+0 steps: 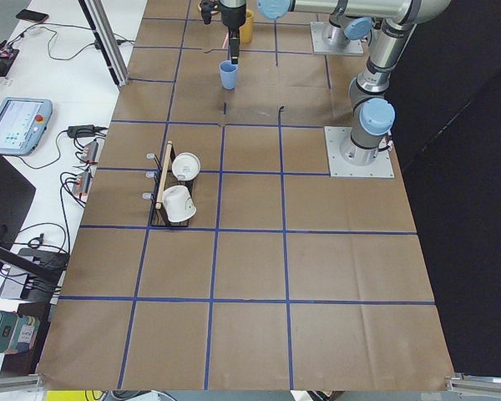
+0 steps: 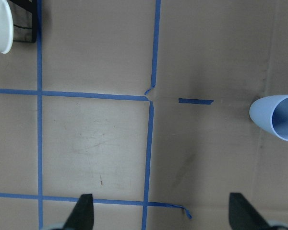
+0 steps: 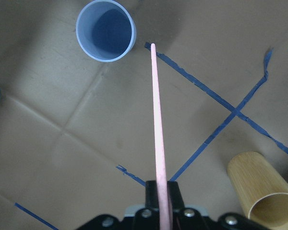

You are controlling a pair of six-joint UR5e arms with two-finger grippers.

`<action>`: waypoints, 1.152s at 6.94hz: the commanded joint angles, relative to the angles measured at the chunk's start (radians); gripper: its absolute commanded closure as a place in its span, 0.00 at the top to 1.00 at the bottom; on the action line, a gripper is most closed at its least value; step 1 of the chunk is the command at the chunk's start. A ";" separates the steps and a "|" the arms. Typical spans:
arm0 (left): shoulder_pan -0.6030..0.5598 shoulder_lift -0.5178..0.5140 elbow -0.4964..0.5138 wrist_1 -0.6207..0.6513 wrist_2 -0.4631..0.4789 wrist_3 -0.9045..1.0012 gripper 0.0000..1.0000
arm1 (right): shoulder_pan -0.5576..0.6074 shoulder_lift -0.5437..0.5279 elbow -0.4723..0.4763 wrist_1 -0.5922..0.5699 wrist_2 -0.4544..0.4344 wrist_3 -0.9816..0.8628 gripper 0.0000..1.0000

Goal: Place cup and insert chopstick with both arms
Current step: 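Carry the pink chopstick with the right gripper above the blue cup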

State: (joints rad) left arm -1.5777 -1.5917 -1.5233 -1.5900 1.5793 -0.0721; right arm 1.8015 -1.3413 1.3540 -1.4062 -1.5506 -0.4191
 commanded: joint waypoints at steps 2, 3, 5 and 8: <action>-0.001 -0.001 -0.001 0.007 0.002 0.000 1.00 | 0.045 0.004 -0.009 0.012 0.004 0.002 0.06; -0.001 0.007 -0.006 0.007 0.004 0.000 1.00 | 0.073 0.005 -0.007 0.012 0.003 0.008 0.07; -0.001 0.003 -0.008 0.010 0.005 0.002 1.00 | 0.085 0.023 0.004 0.013 0.004 0.026 0.07; -0.001 0.006 -0.003 0.008 0.005 0.002 1.00 | 0.114 0.028 0.042 0.013 0.006 0.040 0.07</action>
State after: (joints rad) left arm -1.5784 -1.5876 -1.5291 -1.5804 1.5835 -0.0706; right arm 1.8987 -1.3148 1.3802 -1.3916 -1.5453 -0.3840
